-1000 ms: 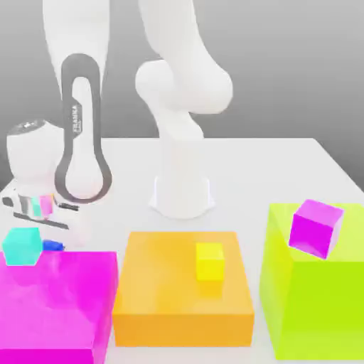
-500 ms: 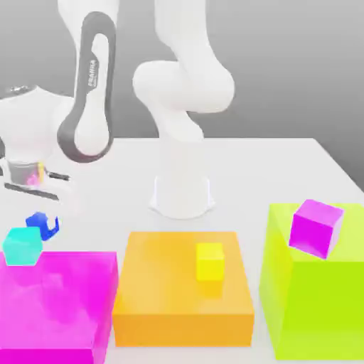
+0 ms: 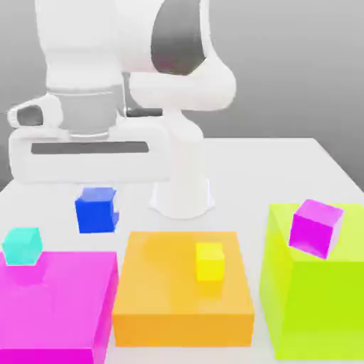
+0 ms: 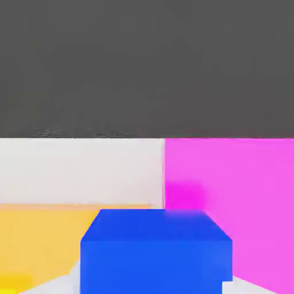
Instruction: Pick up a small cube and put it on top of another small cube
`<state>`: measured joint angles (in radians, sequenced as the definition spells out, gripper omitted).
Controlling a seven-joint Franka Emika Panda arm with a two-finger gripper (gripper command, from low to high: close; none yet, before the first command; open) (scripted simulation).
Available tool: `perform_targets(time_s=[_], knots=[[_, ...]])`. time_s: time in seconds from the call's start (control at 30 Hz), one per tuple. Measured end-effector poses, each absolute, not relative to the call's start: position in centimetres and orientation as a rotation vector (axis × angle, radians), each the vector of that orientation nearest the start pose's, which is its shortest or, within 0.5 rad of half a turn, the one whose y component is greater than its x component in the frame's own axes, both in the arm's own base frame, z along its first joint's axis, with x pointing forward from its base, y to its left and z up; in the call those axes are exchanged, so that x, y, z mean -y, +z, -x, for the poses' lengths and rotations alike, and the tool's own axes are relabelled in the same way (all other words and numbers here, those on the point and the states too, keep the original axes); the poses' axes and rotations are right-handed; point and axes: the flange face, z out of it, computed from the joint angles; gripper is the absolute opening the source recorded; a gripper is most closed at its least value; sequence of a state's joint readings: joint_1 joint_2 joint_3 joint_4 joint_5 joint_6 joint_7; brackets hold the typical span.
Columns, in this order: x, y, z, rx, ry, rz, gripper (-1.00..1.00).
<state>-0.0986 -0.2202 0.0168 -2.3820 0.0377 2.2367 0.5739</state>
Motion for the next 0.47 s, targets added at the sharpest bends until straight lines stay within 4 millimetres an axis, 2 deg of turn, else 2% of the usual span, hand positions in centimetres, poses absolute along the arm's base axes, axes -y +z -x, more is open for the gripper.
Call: perform_targets(time_s=[0.1,0.17,0.23,0.27,0.3,0.47], knots=[[-3.8,43.9,-47.1,-0.879,-0.084,2.976,-1.00],[-8.8,44.6,-46.6,-0.767,-0.056,3.014,-1.00],[-13.9,43.6,-45.9,-0.653,-0.026,3.052,-1.00],[-16.4,42.1,-45.5,-0.596,-0.012,3.071,-1.00],[-17.8,40.4,-45.2,-0.562,-0.004,3.082,1.00],[-17.8,40.4,-45.2,-0.561,-0.003,3.082,1.00]])
